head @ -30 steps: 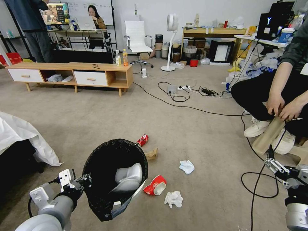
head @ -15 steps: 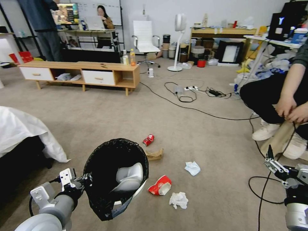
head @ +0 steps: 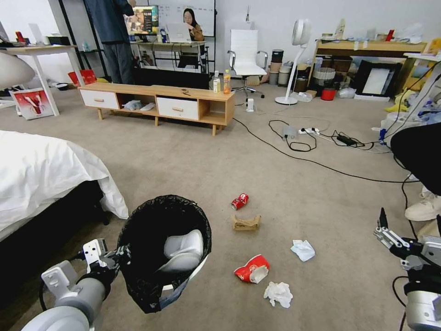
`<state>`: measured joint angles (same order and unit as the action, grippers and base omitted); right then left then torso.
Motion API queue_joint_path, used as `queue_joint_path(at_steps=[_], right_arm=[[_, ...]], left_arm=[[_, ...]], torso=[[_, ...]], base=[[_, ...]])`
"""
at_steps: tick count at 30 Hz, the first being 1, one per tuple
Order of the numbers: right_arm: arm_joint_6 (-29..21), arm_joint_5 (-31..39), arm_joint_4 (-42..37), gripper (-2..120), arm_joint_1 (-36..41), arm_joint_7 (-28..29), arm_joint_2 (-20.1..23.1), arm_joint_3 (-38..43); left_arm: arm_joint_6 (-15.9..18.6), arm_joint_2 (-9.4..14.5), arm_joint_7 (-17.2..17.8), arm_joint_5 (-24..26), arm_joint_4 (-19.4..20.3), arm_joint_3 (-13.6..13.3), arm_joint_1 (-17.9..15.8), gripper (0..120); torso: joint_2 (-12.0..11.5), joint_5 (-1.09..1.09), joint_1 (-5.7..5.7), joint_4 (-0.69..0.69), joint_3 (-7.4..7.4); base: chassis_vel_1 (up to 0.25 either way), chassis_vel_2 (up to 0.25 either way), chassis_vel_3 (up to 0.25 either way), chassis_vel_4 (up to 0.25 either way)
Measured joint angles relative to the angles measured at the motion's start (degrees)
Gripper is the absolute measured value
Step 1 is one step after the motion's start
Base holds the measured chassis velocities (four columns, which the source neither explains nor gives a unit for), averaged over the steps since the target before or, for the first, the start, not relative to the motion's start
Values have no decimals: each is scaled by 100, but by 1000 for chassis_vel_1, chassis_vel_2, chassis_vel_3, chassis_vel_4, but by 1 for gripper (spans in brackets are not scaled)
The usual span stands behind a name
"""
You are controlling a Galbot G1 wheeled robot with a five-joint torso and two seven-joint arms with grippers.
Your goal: Pick up the trash bin and place the garbage on the floor into it.
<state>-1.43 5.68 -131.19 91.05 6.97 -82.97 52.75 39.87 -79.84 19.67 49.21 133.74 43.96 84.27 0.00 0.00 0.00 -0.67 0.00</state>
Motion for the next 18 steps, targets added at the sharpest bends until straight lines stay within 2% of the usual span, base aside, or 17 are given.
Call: queue_joint_path(at_steps=[5,11,13,16,18], right_arm=[[0,2,40,100,20,-132,75,-52],[-225,226,286,100,45,-418,390,-207],[-547,497,512,100,19,-528,607,-371],[-697,619,611,100,-5,-551,699,-472],[-1123,955,814,100,-68,-567,921,-724]], left_arm=[[-19,0,-1,-17,25,-1,-7,3],[-25,3,-1,-37,113,-31,-24,3],[-27,23,-5,-38,177,-32,-26,3],[-27,30,-6,-36,205,-29,-19,3],[-28,34,-10,-21,254,-27,-2,3]], torso=[[0,0,0,4,0],[0,0,0,4,0],[0,0,0,3,0],[0,0,0,4,0],[0,1,0,5,0]], base=[[0,0,0,0],[0,0,0,0],[0,0,0,0],[0,0,0,0],[0,0,0,0]])
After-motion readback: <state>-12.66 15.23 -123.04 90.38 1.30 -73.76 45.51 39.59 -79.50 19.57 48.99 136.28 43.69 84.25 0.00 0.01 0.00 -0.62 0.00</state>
